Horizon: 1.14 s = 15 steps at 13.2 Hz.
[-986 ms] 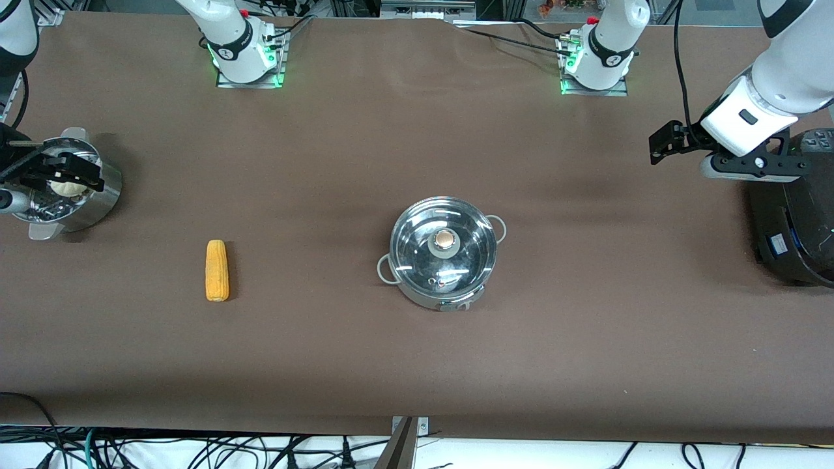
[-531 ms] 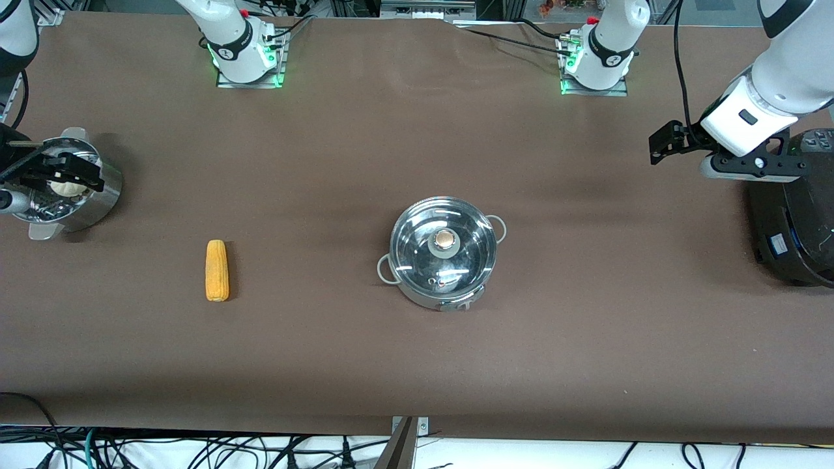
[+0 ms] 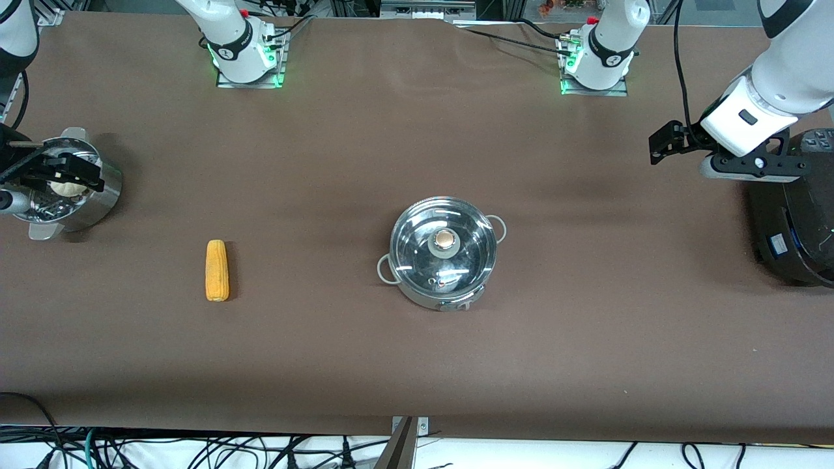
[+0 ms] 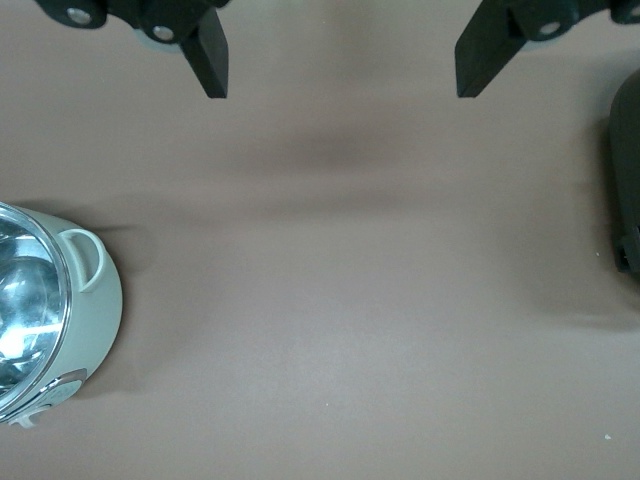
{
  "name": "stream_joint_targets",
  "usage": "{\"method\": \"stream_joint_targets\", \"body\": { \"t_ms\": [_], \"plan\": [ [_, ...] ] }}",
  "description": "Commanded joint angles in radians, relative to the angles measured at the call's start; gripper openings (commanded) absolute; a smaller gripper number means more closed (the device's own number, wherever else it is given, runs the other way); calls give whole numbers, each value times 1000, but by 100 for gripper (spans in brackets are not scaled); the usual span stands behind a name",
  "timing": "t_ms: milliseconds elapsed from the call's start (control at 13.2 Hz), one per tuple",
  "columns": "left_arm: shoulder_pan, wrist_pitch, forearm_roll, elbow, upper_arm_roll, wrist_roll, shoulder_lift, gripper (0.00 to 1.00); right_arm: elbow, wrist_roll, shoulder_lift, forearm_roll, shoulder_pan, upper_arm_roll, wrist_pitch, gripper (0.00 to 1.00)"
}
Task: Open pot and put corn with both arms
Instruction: 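Reach the right gripper to the corn while the left gripper reaches the lid knob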
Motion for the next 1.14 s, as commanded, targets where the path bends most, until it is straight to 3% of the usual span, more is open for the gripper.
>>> {"method": "stream_joint_targets", "body": {
  "t_ms": [0,152,303,683,834,1062],
  "plan": [
    [1,-13,-11,28,-5,18,14,100,32,-6,40,5,-7,-1,-1,100],
    [-52,-13,-20,49,-20,6,29,100,32,3,68,2,-1,-1,19,100],
    [-138,-13,-21,132,-26,-30,104,100,31,0,143,11,-2,1,47,100],
    [-391,2,-23,359,-26,-246,418,100,-25,6,292,17,39,2,278,100],
    [-428,69,-26,452,-28,-284,528,100,-86,6,328,20,45,4,404,100],
    [-451,253,-78,476,-28,-287,630,100,-199,6,356,20,45,16,596,100]
  ]
}}
